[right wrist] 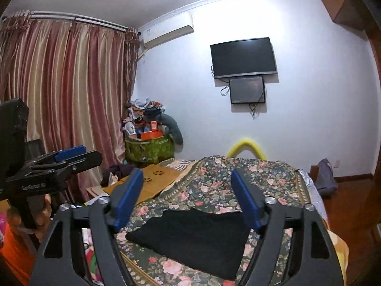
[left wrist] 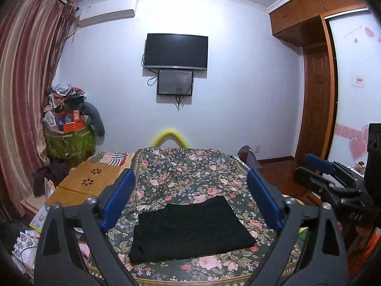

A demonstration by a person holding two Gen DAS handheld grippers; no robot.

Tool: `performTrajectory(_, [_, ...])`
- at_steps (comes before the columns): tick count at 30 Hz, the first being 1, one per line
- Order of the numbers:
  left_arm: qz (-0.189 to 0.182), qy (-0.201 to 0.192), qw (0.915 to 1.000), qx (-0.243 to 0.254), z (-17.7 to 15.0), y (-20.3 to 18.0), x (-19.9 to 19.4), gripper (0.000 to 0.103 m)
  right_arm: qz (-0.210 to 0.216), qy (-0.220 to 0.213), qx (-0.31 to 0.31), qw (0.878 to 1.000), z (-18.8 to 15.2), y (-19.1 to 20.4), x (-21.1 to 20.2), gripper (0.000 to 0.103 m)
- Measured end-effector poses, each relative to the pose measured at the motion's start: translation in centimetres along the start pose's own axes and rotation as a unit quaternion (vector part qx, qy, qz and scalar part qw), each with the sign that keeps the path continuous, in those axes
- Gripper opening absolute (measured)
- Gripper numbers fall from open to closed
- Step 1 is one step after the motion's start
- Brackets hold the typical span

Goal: Fold small clothes

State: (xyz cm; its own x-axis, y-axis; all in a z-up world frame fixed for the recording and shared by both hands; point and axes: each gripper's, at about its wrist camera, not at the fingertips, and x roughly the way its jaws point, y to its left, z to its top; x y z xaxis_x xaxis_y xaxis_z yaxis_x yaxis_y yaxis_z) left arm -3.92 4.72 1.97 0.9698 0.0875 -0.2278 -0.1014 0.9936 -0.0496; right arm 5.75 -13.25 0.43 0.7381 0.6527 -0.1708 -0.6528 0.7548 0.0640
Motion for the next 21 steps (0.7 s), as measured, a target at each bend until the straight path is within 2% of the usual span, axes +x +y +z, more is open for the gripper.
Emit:
performTrajectory(5, [-0.005,0.007,0.9999,-0.013,-0.37,0.12,-0.35,0.101,-0.014,-0.003,-0.002,1.000,-0.08,-0.08,-0.37,0.092])
performTrajectory(7, [-0.001,0.006,0.9999,-0.014,-0.40,0.21,-0.40,0.102,-0.021,-0.004,0.001,1.000,-0.04,-0.17,-0.57,0.100])
performTrajectory(21, [0.005,0.004,0.9998,-0.017,-0.68,0.41,-0.37,0.103,-0.029,0.000,0.001,1.000,-0.69,-0.24,-0.99,0.102])
